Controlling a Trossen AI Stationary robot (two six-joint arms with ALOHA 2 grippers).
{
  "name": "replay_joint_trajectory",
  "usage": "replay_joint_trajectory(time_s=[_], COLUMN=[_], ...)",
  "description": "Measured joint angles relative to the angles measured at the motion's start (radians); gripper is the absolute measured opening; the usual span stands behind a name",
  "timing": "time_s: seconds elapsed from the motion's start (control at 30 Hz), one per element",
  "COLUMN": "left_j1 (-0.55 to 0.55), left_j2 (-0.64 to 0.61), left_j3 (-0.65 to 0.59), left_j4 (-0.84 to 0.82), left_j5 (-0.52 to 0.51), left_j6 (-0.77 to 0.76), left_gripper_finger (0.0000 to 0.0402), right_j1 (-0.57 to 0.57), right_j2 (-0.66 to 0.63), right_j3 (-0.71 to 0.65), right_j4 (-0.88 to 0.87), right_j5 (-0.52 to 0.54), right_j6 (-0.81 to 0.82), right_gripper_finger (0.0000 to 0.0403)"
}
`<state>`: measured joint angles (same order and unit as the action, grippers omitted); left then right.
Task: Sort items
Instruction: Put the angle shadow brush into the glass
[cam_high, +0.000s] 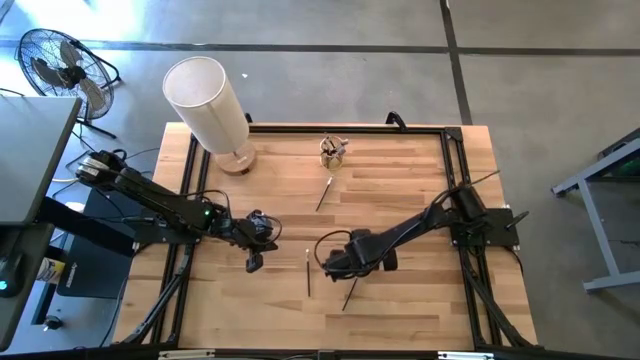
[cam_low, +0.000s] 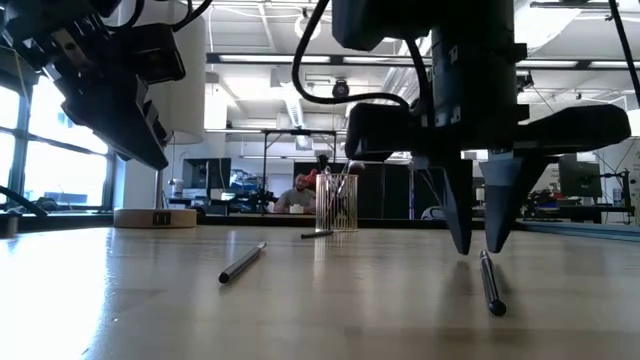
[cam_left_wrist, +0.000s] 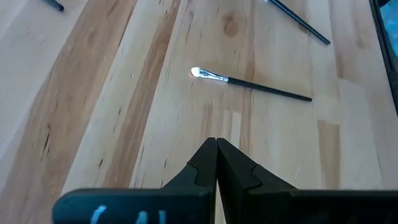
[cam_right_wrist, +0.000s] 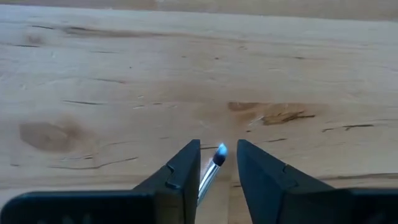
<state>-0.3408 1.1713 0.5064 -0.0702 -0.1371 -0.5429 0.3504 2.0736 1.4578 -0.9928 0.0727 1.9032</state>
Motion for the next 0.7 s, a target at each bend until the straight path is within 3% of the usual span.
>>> replay_joint_trajectory(time_s=[0.27,0.47,0.7], left_j1=[0.000,0.000,0.000], left_j2=[0.000,0.000,0.000], left_j3=[0.000,0.000,0.000], left_j4=[-0.001,-0.004,-0.008], left_j5=[0.003,0.003,-0.001], left_j6=[0.024,0.049,0.073], left_gripper_finger=[0.0000,0.0000,0.0000], right_j1=[0.001,0.001,0.007], right_j2=[0.021,0.022,0.015], right_j3=[0.003,0.002,0.000], right_j4=[0.001,0.032,0.079], right_j5=[0.011,0.023,0.074], right_j6=[-0.005,-0.096,-0.259], right_gripper_finger=[0.0068,0.0008,0.0003])
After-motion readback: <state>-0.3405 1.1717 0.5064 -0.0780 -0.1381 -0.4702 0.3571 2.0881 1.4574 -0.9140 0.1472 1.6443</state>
